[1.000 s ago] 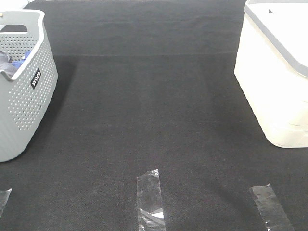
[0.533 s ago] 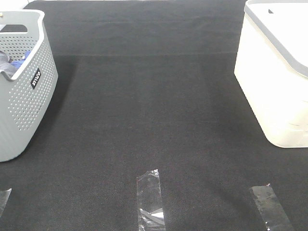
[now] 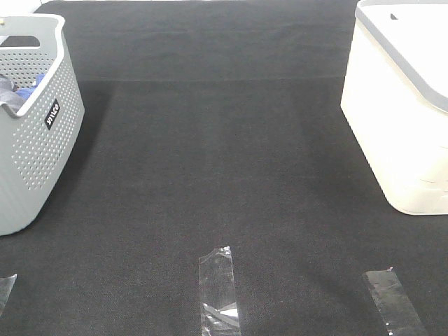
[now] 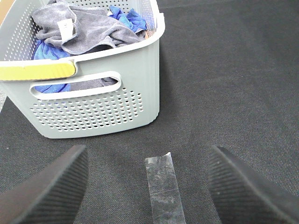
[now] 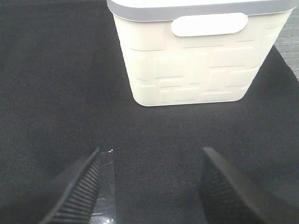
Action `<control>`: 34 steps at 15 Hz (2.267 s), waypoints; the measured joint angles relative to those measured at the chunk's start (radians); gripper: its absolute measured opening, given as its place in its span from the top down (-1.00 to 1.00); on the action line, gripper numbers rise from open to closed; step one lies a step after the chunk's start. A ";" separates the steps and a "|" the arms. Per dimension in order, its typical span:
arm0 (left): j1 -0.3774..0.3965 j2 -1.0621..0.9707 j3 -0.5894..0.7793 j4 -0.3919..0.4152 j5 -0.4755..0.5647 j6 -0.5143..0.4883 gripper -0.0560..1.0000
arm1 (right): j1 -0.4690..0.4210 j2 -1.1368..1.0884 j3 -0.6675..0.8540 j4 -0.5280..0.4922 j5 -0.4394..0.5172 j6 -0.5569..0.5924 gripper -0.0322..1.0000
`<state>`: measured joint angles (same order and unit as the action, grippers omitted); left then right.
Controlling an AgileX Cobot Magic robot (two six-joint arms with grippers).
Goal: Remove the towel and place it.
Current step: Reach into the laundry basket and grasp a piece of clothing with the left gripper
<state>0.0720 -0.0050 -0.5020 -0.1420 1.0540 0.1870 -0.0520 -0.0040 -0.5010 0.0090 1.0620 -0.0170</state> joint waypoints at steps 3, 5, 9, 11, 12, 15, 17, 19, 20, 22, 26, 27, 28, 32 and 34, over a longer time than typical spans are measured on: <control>0.000 0.000 0.000 0.000 0.000 0.000 -0.40 | 0.000 0.000 0.000 0.000 0.000 0.000 -0.17; 0.000 0.000 0.000 0.000 0.000 0.000 -0.40 | 0.000 0.000 0.000 0.000 0.000 0.000 -0.17; 0.000 0.012 -0.027 -0.011 -0.136 -0.011 -0.40 | 0.000 0.000 0.000 0.000 0.000 0.000 -0.17; 0.000 0.092 -0.036 -0.044 -0.350 -0.064 -0.40 | 0.000 0.000 0.000 0.000 0.000 0.000 -0.17; 0.000 0.161 -0.036 -0.049 -0.457 -0.088 -0.40 | 0.000 0.000 0.000 0.000 0.000 0.000 -0.17; 0.000 0.405 -0.038 -0.051 -0.746 -0.112 -0.40 | 0.000 0.000 0.000 0.000 0.000 0.000 -0.17; 0.000 0.569 -0.074 -0.053 -0.825 -0.125 -0.40 | 0.000 0.000 0.000 0.000 0.000 0.000 -0.17; 0.000 0.720 -0.167 -0.032 -0.824 -0.129 -0.40 | 0.000 0.000 0.000 0.000 0.000 0.000 -0.17; 0.000 0.797 -0.242 -0.016 -0.802 -0.130 -0.40 | 0.000 0.000 0.000 0.000 0.000 0.000 -0.17; 0.000 0.943 -0.410 0.015 -0.694 -0.137 -0.40 | 0.000 0.000 0.000 0.000 0.000 0.000 -0.17; 0.000 1.252 -0.746 0.206 -0.369 -0.331 -0.40 | 0.000 0.000 0.000 0.000 0.000 0.000 -0.17; 0.000 1.347 -0.854 0.311 -0.235 -0.397 -0.40 | 0.000 0.000 0.000 0.000 0.000 0.000 -0.17; 0.000 1.403 -0.920 0.364 -0.151 -0.422 -0.38 | 0.000 0.000 0.000 0.000 0.000 0.000 -0.17; 0.000 1.610 -1.128 0.452 0.038 -0.446 -0.30 | 0.000 0.000 0.000 0.000 0.000 0.000 -0.17; 0.000 1.711 -1.194 0.453 0.060 -0.446 -0.30 | 0.000 0.000 0.000 0.000 0.000 0.000 -0.17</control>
<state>0.0720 1.7060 -1.6960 0.3110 1.1140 -0.2590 -0.0520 -0.0040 -0.5010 0.0090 1.0620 -0.0170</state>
